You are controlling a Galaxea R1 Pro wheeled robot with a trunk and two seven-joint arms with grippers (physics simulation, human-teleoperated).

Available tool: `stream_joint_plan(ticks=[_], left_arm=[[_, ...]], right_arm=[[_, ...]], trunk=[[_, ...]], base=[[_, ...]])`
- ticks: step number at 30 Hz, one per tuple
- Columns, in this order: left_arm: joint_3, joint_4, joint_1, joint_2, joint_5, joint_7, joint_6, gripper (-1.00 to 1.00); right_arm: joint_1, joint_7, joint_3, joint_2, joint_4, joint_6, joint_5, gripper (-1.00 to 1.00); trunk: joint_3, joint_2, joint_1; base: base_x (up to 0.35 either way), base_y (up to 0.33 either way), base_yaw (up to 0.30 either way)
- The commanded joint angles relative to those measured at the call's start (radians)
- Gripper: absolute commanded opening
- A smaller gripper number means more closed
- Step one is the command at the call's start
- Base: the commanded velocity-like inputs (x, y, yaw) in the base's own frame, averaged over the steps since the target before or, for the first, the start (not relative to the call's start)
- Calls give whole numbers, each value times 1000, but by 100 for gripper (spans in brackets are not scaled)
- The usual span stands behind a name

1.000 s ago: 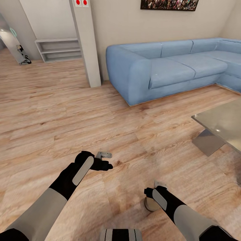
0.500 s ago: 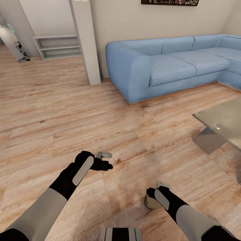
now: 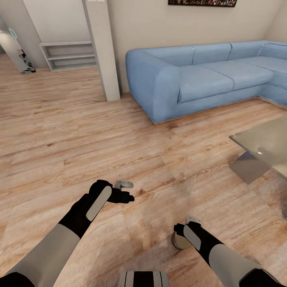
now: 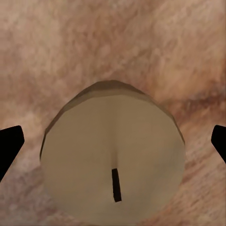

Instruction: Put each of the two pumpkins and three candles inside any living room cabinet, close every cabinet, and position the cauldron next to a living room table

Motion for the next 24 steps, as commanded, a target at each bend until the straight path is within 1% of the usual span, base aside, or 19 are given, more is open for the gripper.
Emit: stream_joint_plan(ticks=[1,3,19,21,24], left_arm=[[-3,-1,-1,1,10,10,1,100],[-3,-1,-1,1,10,10,1,100],[-3,-1,-1,1,10,10,1,100],[-3,-1,-1,1,10,10,1,100],[-3,-1,-1,1,10,10,1,100]], right_arm=[[0,-6,4,0,-2,5,-4,100],[0,-6,4,1,-1,5,-3,100],[0,-6,7,0,-2,5,-3,100],[0,-6,7,0,-2,5,-3,100],[0,-6,8,1,-2,5,-3,100]], trunk=[[-5,-1,0],[-12,-1,1],[-12,-1,1],[-20,-1,2],[-20,-1,2]], base=[[0,0,0],[0,0,0],[0,0,0],[0,0,0],[0,0,0]])
